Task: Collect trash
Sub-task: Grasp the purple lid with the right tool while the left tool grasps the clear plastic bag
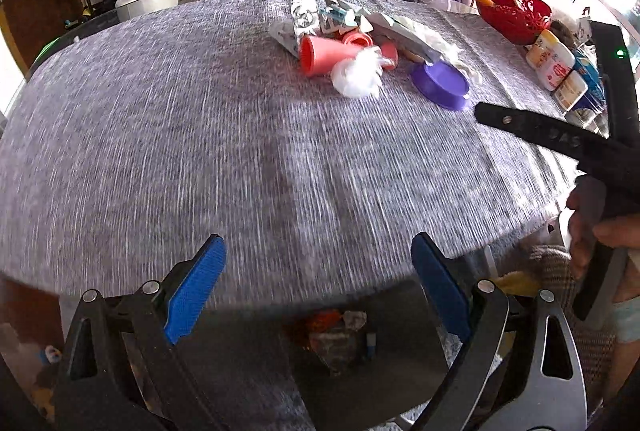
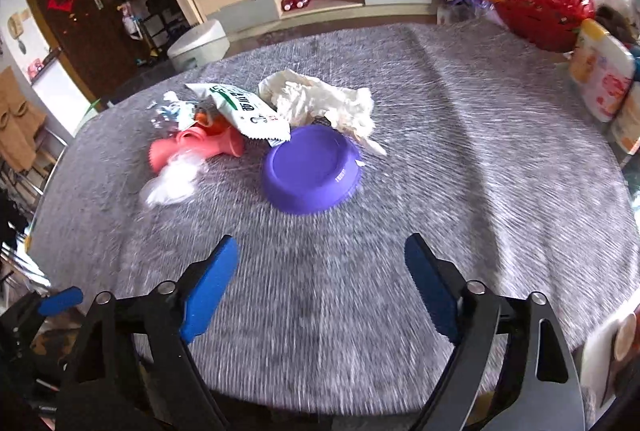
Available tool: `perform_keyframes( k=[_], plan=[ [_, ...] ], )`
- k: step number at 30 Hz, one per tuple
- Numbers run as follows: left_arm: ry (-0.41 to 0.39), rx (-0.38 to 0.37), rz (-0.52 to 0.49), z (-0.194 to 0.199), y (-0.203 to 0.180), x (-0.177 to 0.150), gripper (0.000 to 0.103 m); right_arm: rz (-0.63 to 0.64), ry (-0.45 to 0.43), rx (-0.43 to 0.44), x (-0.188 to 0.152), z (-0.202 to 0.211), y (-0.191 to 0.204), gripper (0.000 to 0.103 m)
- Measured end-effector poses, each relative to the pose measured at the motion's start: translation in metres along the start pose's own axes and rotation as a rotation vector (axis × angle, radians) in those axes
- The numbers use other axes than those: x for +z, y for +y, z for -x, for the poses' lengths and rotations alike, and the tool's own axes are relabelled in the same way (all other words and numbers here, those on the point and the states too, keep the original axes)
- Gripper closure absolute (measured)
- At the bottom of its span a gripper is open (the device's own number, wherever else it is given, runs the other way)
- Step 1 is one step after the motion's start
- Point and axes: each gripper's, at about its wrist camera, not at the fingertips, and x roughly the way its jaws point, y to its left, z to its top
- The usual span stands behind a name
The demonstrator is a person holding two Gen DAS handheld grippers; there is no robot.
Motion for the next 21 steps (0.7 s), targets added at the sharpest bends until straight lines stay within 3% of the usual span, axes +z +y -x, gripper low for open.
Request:
perform_keyframes(
  k=[4, 14, 21],
  plan=[
    [0.003, -0.006, -0.001, -0.012, 0.002, 0.02, 0.015, 0.022, 0.021, -0.018, 0.011, -0.025, 0.009, 0.018],
    [0.015, -0.018, -0.024, -0.041, 0.003, 0.058, 0.016, 0.118, -0.025, -0.086, 0.02, -0.04, 0.022, 0.017],
    [0.014, -0.038, -0.039, -0.053, -0.001, 0.075, 0.021, 0.143, -0.056, -0.107, 0.021, -0.041, 0.018, 0.028]
  ],
)
